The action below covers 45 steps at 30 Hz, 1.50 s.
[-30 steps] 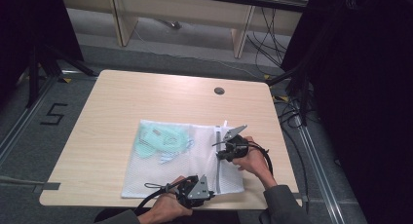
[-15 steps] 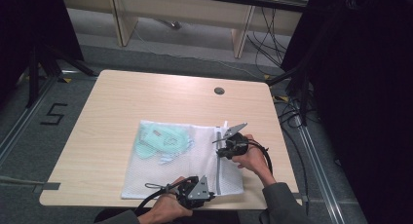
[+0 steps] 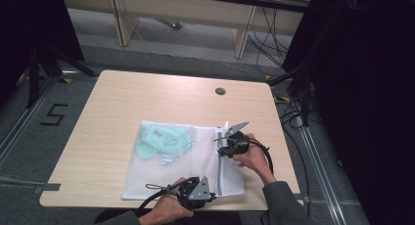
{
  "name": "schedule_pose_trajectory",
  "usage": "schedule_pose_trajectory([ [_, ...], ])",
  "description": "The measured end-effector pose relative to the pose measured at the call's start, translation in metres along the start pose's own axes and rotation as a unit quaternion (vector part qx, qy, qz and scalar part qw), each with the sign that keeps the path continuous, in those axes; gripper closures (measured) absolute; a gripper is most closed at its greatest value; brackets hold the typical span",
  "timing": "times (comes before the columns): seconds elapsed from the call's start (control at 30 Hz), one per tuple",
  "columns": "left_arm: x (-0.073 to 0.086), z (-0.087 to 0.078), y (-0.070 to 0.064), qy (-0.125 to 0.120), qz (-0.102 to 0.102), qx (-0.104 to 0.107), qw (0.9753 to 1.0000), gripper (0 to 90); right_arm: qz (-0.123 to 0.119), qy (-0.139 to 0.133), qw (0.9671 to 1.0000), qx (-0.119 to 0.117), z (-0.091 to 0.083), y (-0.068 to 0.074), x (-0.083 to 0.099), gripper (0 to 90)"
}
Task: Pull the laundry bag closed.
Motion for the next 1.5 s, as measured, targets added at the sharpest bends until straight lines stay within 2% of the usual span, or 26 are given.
schedule_pose_trajectory([
  [0.03,0.0,0.0,0.0,0.001,0.002,-0.001,1.0,88.9,0.007,-0.001,1.0,0.003,0.0,0.0,0.0,86.3],
  [0.2,0.0,-0.001,0.001,0.003,0.006,-0.004,1.0,88.9,0.001,0.0,1.0,0.002,0.001,-0.003,-0.001,86.3],
  [0.23,-0.001,0.0,0.0,-0.001,0.001,-0.001,1.0,88.9,0.004,0.0,1.0,0.002,0.001,-0.003,-0.001,86.3],
  [0.4,0.0,-0.001,-0.001,0.001,0.002,0.001,1.0,88.9,0.001,-0.005,1.0,0.006,0.002,-0.008,-0.001,86.3],
  [0.47,-0.001,0.0,-0.002,0.0,0.002,0.003,1.0,88.9,0.017,-0.003,0.9998,0.007,0.002,-0.008,0.0,86.3],
  [0.57,0.0,0.0,-0.002,0.003,0.002,0.003,1.0,88.9,0.013,-0.004,0.9999,0.011,0.003,-0.012,0.001,86.3],
  [0.63,-0.001,-0.001,-0.002,0.002,0.002,0.003,1.0,88.9,0.014,-0.001,0.9999,0.007,0.004,-0.013,0.001,86.3],
  [0.67,-0.001,-0.001,-0.002,0.002,0.002,0.003,1.0,88.9,0.018,-0.001,0.9998,0.013,0.004,-0.014,0.0,86.3],
  [0.77,0.0,-0.001,-0.001,0.004,0.005,0.0,1.0,88.8,0.021,0.0,0.9997,0.013,0.004,-0.016,0.0,86.3],
  [0.83,0.0,-0.001,-0.001,0.005,0.007,-0.001,1.0,88.8,0.015,-0.001,0.9998,0.013,0.005,-0.017,-0.001,86.3],
  [0.93,-0.001,-0.001,-0.002,0.001,0.001,0.003,1.0,88.8,0.02,-0.001,0.9997,0.012,0.006,-0.018,-0.001,86.3],
  [1.0,-0.001,-0.001,-0.002,0.001,0.001,0.002,1.0,88.8,0.014,-0.003,0.9998,0.015,0.007,-0.021,-0.001,86.3],
  [1.07,-0.001,-0.001,-0.002,0.001,0.001,0.003,1.0,88.8,0.024,-0.002,0.9996,0.013,0.006,-0.02,-0.002,86.3],
  [1.17,-0.001,-0.001,-0.002,0.003,0.002,0.004,1.0,88.9,0.01,-0.004,0.9998,0.015,0.007,-0.024,-0.002,86.3],
  [1.2,-0.001,-0.001,-0.003,0.001,0.003,0.003,1.0,88.8,0.011,-0.005,0.9998,0.017,0.008,-0.025,-0.002,86.3],
  [1.23,-0.001,-0.001,-0.003,0.002,0.004,0.003,1.0,88.9,0.025,-0.001,0.9995,0.018,0.008,-0.024,-0.001,86.3],
  [1.27,-0.001,-0.001,-0.002,0.002,0.004,0.002,1.0,88.9,0.03,0.003,0.9994,0.018,0.007,-0.025,-0.001,86.3],
  [1.3,-0.001,-0.001,-0.002,0.002,0.004,0.002,1.0,88.9,0.02,-0.002,0.9995,0.023,0.008,-0.028,-0.001,86.3],
  [1.5,-0.001,-0.001,-0.002,0.003,0.003,0.004,1.0,88.9,0.024,-0.001,0.9994,0.023,0.01,-0.03,-0.002,86.3],
])
Point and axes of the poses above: each handheld gripper's, and its own axes: z roughly forward along the jaws, x roughly out of its underside, y roughly to its left, the point moved 9 cm from there along z, roughly forward along the jaws, and after that the axes turned 14 degrees about -z, right-handed, at the moved point
